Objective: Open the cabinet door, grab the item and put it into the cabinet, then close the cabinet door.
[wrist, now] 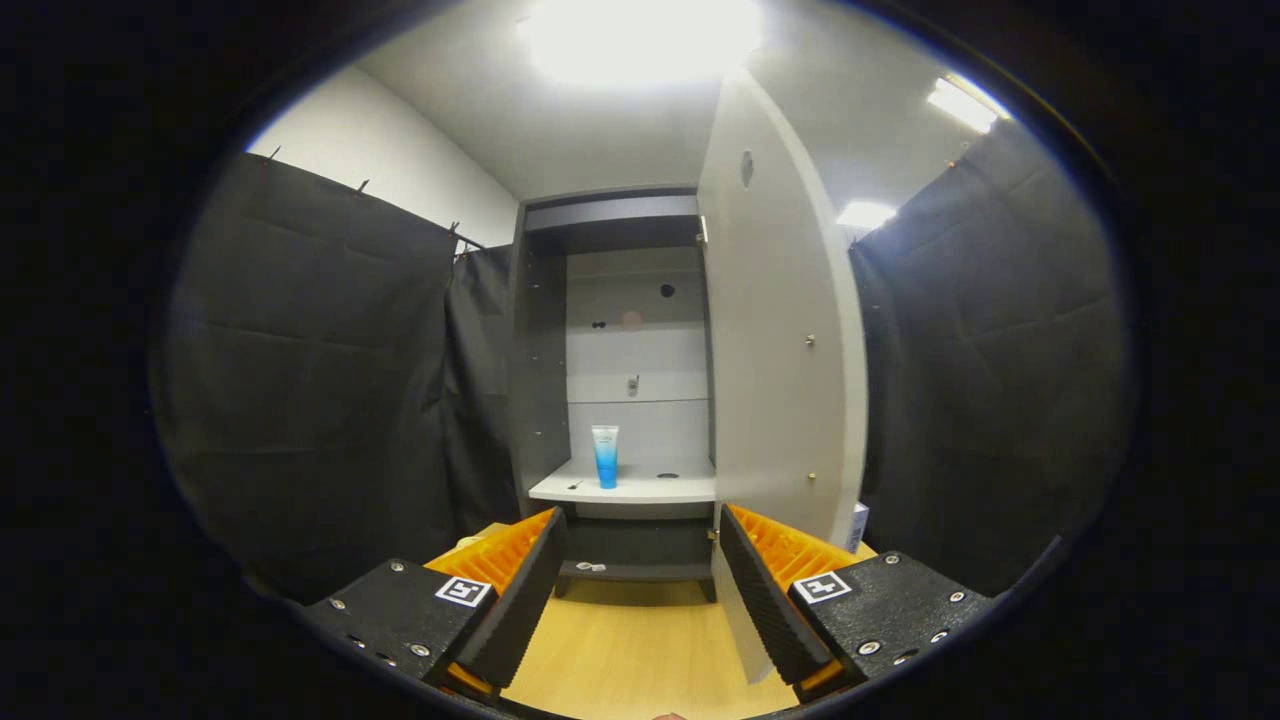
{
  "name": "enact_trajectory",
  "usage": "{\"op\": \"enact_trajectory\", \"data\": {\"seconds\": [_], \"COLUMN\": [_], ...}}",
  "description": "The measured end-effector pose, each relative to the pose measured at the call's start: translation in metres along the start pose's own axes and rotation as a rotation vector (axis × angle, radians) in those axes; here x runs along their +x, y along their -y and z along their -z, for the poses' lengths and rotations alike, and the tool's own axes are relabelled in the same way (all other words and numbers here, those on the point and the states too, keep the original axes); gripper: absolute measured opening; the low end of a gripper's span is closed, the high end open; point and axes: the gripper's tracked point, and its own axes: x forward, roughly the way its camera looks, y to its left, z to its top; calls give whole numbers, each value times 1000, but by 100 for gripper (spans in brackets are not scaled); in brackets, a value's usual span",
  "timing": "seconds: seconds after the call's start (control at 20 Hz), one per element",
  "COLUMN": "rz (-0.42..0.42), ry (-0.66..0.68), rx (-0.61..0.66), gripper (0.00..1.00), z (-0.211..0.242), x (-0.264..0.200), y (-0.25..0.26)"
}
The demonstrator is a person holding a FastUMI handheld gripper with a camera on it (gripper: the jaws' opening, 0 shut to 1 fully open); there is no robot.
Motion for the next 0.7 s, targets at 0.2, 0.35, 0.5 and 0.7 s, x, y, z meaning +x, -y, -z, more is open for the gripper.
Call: {"op": "enact_trajectory", "data": {"seconds": [0.2, 0.35, 0.5, 0.7], "rz": [78, 130, 204, 327], "ry": [-4, -21, -5, 28], "rx": [20, 27, -13, -24], "gripper": [94, 94, 94, 94], "z": [-8, -9, -17, -34], "x": [-10, -18, -22, -22], "y": [43, 71, 107, 153]}}
